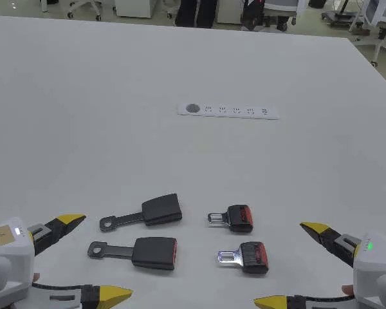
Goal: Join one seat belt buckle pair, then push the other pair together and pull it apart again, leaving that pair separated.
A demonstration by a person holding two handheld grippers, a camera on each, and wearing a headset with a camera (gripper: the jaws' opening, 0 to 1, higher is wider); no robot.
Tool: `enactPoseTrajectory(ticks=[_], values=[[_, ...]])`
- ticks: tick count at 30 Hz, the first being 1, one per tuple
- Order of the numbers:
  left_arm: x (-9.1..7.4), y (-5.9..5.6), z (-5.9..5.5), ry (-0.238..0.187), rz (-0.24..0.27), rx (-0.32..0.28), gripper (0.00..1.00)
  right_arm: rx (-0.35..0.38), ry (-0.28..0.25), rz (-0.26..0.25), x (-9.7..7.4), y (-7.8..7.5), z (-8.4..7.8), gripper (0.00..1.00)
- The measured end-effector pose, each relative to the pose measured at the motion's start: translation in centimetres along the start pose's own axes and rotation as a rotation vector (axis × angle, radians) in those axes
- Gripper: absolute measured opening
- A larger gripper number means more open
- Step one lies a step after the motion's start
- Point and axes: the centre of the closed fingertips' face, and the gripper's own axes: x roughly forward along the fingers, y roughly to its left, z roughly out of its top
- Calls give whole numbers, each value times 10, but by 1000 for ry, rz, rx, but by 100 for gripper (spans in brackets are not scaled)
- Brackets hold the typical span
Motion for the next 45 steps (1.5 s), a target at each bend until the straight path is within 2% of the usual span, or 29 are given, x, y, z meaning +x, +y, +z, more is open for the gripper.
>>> enactPoseTrajectory(ticks=[45], values=[[0,2,0,-9,-3,13,98,-10,1,-6,-1,-3,0,99]])
